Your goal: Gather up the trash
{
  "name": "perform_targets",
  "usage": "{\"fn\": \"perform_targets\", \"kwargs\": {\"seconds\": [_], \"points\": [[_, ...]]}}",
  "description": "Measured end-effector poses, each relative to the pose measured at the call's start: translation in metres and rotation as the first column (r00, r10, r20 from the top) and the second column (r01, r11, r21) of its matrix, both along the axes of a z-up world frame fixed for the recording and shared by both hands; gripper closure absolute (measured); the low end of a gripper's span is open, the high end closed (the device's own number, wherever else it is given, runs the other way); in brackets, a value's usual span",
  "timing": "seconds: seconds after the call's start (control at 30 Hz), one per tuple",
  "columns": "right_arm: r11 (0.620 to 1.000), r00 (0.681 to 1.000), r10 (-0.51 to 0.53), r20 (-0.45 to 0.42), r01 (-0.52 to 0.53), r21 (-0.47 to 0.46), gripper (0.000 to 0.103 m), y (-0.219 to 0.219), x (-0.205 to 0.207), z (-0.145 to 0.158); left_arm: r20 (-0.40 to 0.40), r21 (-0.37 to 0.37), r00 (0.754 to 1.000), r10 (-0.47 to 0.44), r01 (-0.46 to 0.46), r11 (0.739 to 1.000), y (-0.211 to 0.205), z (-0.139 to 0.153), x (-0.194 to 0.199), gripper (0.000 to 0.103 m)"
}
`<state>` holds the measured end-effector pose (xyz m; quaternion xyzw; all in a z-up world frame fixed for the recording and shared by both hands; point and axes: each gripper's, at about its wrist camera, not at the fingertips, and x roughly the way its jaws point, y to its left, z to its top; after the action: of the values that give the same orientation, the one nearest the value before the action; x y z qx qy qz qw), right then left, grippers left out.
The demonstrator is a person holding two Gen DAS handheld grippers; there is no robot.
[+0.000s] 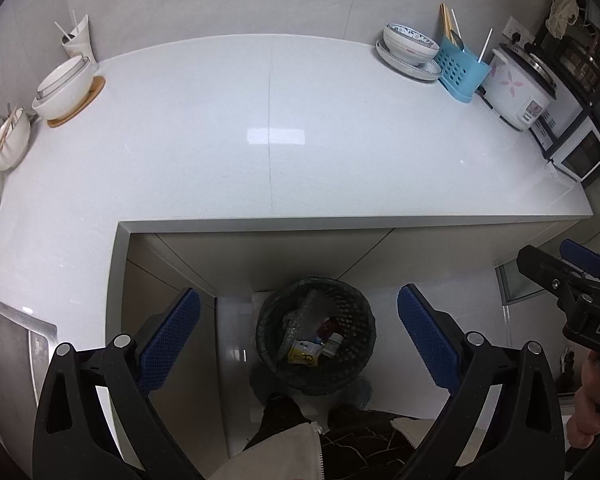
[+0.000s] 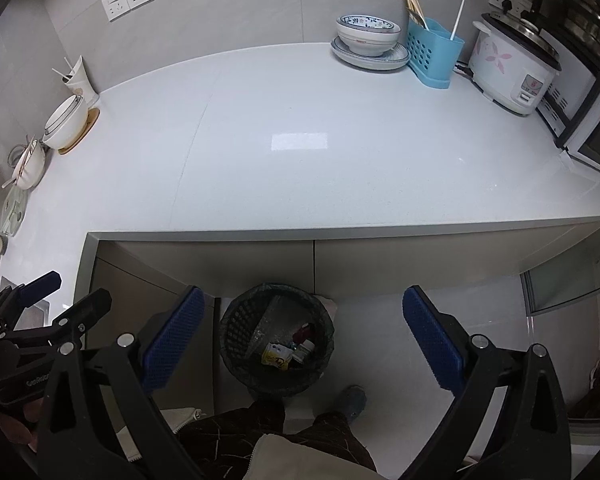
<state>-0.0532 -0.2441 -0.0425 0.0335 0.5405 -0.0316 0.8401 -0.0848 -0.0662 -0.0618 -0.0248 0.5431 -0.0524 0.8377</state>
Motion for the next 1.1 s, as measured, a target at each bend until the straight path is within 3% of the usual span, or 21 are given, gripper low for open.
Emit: {"fn": "perform_targets", "kwargs": {"seconds": [1.1], "points": [[1.0,1.0,0.021,-0.007,-0.021,0.003,0.008,0.0066,0.0007,-0.0062,0.0,0.017,1.0,0.012,-0.012,1.0,0.0025,0.0078,-0.0047,0.006]]}}
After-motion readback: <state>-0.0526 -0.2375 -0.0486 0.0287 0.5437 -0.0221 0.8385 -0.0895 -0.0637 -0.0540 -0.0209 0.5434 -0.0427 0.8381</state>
